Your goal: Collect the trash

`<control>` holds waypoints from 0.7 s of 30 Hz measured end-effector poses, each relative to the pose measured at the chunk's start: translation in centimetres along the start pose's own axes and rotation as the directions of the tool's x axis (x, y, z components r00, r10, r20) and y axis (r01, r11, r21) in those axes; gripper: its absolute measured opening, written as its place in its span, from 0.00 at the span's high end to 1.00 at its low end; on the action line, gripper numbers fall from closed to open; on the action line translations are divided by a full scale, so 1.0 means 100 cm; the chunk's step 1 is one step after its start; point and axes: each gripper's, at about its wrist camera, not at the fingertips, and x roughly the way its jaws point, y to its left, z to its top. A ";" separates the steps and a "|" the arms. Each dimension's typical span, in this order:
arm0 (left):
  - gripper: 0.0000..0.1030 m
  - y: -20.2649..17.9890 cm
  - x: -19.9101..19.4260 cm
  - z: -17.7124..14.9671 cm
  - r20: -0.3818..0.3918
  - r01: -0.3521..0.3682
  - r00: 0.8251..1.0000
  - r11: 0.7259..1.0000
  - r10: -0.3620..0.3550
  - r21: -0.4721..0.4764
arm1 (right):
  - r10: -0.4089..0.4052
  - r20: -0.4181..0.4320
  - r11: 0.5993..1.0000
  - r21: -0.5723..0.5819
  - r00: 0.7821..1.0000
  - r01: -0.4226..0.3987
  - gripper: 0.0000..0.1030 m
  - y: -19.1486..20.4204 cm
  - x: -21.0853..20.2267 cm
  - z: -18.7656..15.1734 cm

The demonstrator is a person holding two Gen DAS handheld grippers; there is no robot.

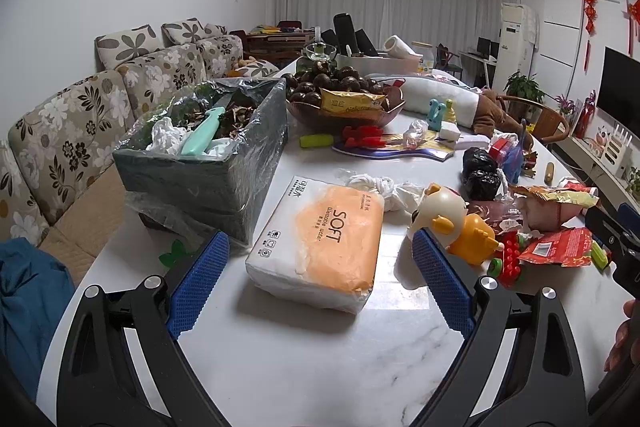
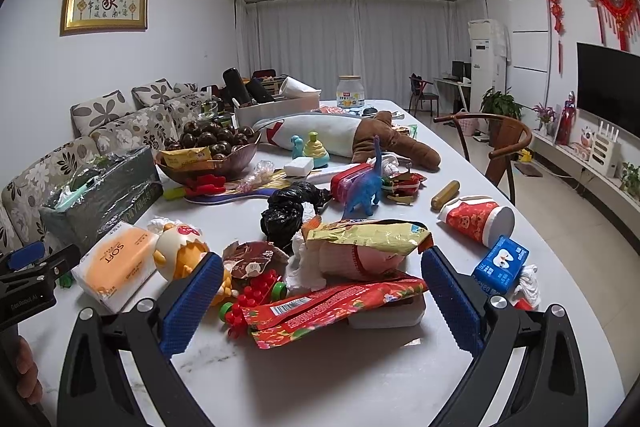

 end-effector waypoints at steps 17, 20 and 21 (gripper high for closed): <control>0.12 0.001 0.000 0.000 -0.006 0.010 1.000 1.000 -0.010 -0.008 | 0.009 -0.005 1.000 -0.010 1.000 -0.009 0.05 0.001 0.001 0.000; 0.12 0.001 0.000 0.000 -0.007 0.010 1.000 1.000 -0.010 -0.007 | 0.009 -0.005 1.000 -0.011 1.000 -0.009 0.05 0.002 0.001 0.000; 0.12 0.001 0.000 0.000 -0.006 0.010 1.000 1.000 -0.010 -0.008 | 0.010 -0.006 1.000 -0.012 1.000 -0.010 0.05 0.002 0.001 0.000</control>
